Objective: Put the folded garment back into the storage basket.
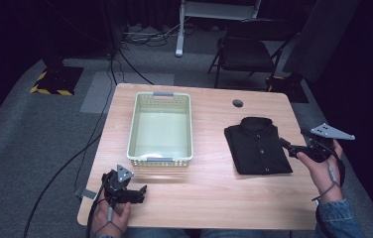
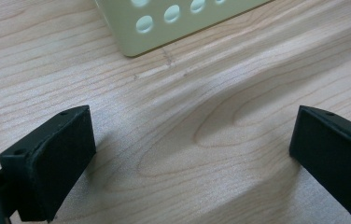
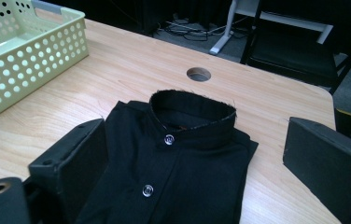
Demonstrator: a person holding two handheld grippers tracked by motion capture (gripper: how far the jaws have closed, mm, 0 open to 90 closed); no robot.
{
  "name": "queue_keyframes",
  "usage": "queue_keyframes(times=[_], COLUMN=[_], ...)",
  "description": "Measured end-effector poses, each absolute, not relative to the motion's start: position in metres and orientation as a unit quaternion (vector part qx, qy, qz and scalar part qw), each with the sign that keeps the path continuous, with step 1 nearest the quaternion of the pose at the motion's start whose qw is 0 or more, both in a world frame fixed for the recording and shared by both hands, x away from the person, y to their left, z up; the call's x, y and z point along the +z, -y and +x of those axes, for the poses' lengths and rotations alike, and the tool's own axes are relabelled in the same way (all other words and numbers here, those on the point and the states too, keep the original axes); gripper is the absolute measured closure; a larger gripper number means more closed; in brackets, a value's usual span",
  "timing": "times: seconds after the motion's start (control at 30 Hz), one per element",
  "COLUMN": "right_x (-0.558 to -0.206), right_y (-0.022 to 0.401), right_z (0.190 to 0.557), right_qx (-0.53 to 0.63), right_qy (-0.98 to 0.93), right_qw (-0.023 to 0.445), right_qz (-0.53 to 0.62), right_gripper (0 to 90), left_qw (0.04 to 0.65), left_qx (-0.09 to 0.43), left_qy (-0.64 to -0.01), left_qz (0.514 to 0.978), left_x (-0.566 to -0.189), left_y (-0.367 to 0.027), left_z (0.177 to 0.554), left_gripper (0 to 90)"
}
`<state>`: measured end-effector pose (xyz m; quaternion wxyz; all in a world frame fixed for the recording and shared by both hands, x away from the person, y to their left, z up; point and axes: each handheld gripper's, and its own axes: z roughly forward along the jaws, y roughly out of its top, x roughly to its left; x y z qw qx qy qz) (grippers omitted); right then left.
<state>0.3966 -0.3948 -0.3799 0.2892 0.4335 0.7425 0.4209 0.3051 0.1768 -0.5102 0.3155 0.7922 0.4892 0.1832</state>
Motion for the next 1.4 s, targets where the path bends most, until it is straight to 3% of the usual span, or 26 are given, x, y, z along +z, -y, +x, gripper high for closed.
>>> queue_keyframes(times=[0.87, 1.4], right_x=[-0.399, -0.428], right_y=[0.374, 0.362], right_z=[0.426, 0.442], right_qx=[0.41, 0.422], right_qy=[-0.745, -0.735], right_qw=[0.293, 0.265], right_qz=[0.436, 0.459], right_gripper=[6.9, 7.7], left_qw=[0.315, 0.316], left_qx=[0.183, 0.183], left_qy=[-0.488, -0.489], left_qz=[0.793, 0.793], left_x=[-0.51, -0.51], left_y=[-0.177, -0.177], left_z=[0.305, 0.305], left_gripper=[0.4, 0.4])
